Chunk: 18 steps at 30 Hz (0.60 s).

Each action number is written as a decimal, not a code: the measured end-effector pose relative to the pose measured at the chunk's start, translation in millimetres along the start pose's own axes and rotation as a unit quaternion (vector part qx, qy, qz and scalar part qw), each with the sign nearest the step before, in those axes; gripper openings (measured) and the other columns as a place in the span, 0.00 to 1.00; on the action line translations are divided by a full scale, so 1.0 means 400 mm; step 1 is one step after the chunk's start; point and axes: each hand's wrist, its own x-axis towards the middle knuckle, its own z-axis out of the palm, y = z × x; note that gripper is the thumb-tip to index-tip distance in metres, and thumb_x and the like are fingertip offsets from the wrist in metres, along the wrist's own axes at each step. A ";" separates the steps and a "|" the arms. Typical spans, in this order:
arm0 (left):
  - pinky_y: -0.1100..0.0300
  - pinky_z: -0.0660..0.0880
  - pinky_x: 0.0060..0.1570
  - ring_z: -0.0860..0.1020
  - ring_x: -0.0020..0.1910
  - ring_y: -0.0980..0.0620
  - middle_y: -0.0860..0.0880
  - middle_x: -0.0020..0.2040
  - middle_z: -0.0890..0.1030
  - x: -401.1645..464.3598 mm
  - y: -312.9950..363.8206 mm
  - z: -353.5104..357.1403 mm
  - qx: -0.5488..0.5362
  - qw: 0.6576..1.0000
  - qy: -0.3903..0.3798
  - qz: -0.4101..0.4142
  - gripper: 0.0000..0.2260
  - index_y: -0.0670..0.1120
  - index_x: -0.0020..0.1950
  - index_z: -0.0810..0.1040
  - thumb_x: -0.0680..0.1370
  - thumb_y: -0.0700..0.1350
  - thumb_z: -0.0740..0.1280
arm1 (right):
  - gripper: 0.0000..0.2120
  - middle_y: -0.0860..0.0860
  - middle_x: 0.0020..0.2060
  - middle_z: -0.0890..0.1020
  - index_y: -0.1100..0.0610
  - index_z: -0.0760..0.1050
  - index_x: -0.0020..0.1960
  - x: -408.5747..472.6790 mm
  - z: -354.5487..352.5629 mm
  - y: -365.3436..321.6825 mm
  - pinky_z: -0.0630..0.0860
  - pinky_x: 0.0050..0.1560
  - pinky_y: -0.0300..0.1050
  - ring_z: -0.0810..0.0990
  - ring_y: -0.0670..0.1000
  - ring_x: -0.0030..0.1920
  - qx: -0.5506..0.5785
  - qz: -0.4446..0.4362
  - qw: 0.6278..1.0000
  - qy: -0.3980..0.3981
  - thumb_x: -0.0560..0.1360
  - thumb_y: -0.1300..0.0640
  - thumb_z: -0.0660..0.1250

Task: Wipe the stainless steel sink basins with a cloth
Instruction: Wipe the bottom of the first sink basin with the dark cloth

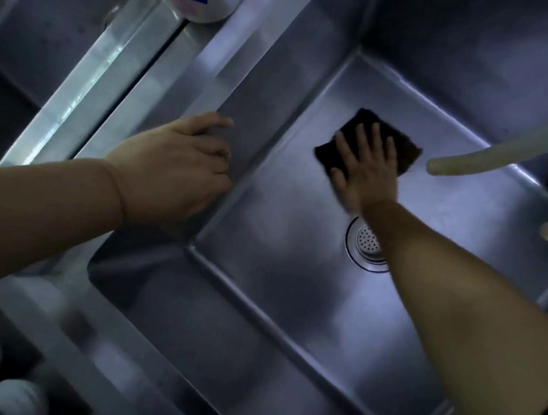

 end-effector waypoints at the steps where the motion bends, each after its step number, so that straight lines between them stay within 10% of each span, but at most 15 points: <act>1: 0.50 0.51 0.73 0.79 0.49 0.47 0.49 0.37 0.79 0.000 0.001 0.001 0.004 1.000 -0.003 0.000 0.09 0.49 0.38 0.78 0.74 0.45 0.60 | 0.31 0.58 0.76 0.56 0.48 0.54 0.77 -0.009 -0.004 0.038 0.42 0.73 0.58 0.49 0.62 0.76 -0.003 0.022 1.000 -0.002 0.76 0.41 0.50; 9: 0.51 0.53 0.72 0.79 0.47 0.45 0.46 0.38 0.81 0.005 0.006 0.001 0.027 0.999 0.023 -0.009 0.11 0.48 0.39 0.80 0.74 0.47 0.59 | 0.32 0.63 0.74 0.58 0.54 0.56 0.77 -0.281 -0.004 0.189 0.47 0.72 0.64 0.53 0.67 0.74 0.031 0.154 0.988 -0.014 0.75 0.42 0.47; 18: 0.49 0.55 0.71 0.80 0.44 0.44 0.46 0.35 0.81 0.000 -0.001 0.006 0.021 1.000 0.014 0.003 0.11 0.47 0.41 0.82 0.71 0.50 0.61 | 0.31 0.69 0.70 0.64 0.62 0.62 0.73 -0.607 0.098 -0.057 0.53 0.70 0.67 0.58 0.72 0.71 0.053 0.165 0.984 -0.035 0.77 0.44 0.49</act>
